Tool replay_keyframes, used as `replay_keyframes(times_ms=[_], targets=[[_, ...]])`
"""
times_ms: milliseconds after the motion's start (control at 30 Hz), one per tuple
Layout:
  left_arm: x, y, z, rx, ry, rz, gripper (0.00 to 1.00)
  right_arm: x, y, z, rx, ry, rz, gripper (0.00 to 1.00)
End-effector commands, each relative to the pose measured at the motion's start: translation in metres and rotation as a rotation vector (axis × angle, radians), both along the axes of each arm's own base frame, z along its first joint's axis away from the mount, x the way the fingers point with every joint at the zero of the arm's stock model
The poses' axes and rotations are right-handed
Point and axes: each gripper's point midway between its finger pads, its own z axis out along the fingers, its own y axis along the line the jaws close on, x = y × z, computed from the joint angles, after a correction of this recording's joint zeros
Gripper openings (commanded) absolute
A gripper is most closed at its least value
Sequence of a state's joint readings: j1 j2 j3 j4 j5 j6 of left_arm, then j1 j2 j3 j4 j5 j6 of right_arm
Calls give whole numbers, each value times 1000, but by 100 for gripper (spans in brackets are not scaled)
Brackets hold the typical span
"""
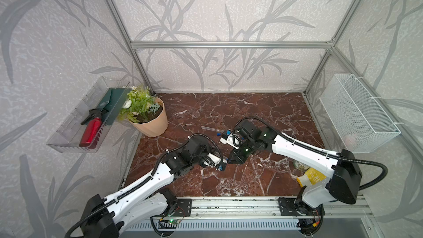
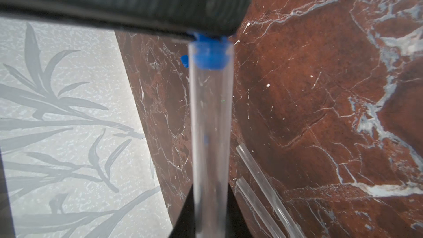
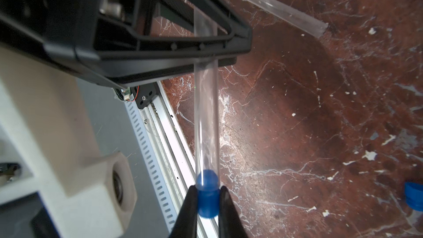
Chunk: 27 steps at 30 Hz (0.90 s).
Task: Insert stoppers into test tubes
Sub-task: Insert the stopper into the test tube.
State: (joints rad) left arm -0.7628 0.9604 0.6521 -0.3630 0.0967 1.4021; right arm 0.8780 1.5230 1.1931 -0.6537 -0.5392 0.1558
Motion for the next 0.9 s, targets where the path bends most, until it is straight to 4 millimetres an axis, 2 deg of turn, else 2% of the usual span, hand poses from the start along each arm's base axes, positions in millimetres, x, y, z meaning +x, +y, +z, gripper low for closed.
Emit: replay_keyframes(times_ms=[0, 300, 433, 633, 733, 867], targets=[[-58, -61, 30, -209, 97, -339, 0, 59, 63, 94, 435, -306, -55, 6], [-59, -62, 25, -206, 114, -336, 0, 64, 50, 89, 469, -284, -100, 14], [-59, -62, 26, -201, 112, -341, 0, 67, 42, 87, 476, -266, -134, 27], [-53, -60, 25, -187, 91, -316, 0, 71, 18, 88, 479, -271, -200, 45], [-48, -58, 22, -193, 94, -264, 0, 76, 0, 94, 479, -275, -246, 49], [-28, -59, 31, -307, 121, -87, 0, 84, -32, 107, 450, -288, -340, 51]])
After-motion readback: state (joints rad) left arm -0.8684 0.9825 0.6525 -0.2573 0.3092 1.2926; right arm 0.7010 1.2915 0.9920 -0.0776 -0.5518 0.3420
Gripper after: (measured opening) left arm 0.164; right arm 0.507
